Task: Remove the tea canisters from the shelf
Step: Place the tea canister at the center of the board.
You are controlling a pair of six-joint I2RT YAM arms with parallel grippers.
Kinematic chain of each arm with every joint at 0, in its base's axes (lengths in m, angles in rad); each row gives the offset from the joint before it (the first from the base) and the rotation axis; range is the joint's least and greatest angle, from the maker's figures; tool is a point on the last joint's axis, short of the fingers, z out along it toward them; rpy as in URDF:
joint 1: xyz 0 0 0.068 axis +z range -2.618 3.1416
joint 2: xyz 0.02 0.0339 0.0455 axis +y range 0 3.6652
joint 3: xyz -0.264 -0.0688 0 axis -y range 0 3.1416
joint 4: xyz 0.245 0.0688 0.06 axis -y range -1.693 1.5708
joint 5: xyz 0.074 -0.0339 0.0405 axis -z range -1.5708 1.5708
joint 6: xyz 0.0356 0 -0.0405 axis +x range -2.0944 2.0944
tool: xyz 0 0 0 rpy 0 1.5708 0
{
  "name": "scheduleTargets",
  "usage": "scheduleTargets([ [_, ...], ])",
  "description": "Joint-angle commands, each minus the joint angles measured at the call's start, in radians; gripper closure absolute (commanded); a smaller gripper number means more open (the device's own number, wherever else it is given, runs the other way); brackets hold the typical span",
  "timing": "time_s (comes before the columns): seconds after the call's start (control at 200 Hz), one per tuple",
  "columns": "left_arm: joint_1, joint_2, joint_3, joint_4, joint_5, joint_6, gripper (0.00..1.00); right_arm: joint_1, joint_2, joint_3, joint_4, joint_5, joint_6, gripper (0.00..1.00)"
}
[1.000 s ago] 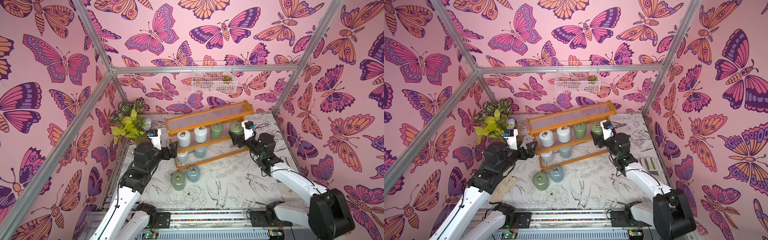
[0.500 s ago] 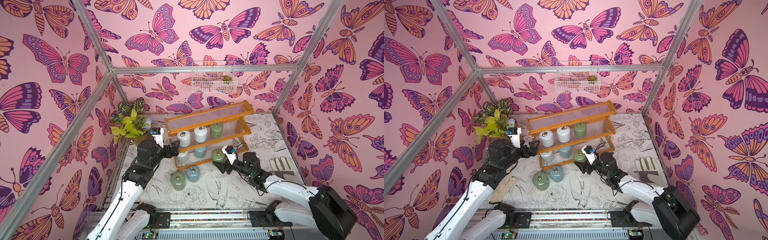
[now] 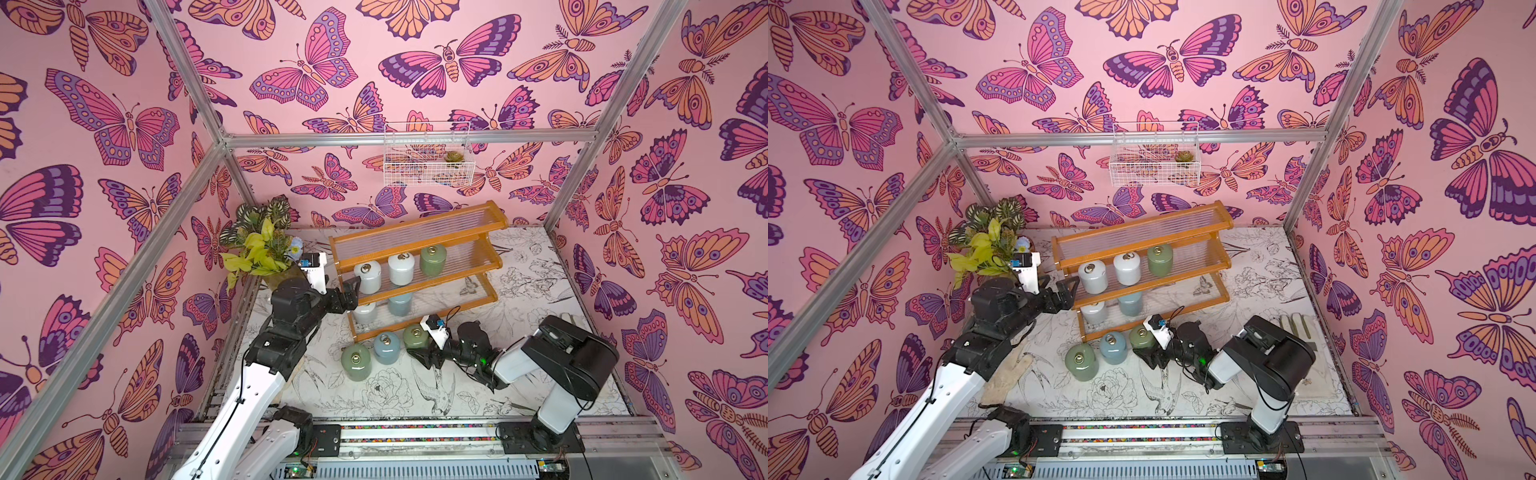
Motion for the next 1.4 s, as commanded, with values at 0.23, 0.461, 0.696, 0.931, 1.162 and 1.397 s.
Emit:
scheduleTargets([
  [0.23, 0.0, -0.027, -0.015, 0.022, -0.001, -0.013, 0.0, 0.039, 0.148, 0.062, 0.185, -0.036, -0.028, 0.34],
  [0.461, 0.0, -0.027, -0.013, 0.022, 0.0, -0.006, 0.0, 0.052, 0.208, 0.11, 0.186, -0.066, -0.011, 0.29],
  [0.696, 0.001, -0.026, -0.015, 0.021, 0.006, -0.001, 0.0, 0.052, 0.228, 0.121, 0.183, -0.041, 0.003, 0.01],
  [0.931, 0.001, -0.03, -0.012, 0.02, 0.013, 0.008, 0.0, 0.051, 0.179, 0.109, 0.181, -0.006, -0.019, 0.01],
  [1.162, 0.001, -0.035, -0.006, 0.015, 0.01, 0.015, 0.0, 0.051, 0.041, 0.097, 0.13, 0.024, -0.048, 0.01],
  [1.397, 0.0, -0.038, -0.006, 0.015, 0.001, 0.012, 0.0, 0.05, -0.251, 0.142, -0.14, 0.181, -0.092, 0.01],
])
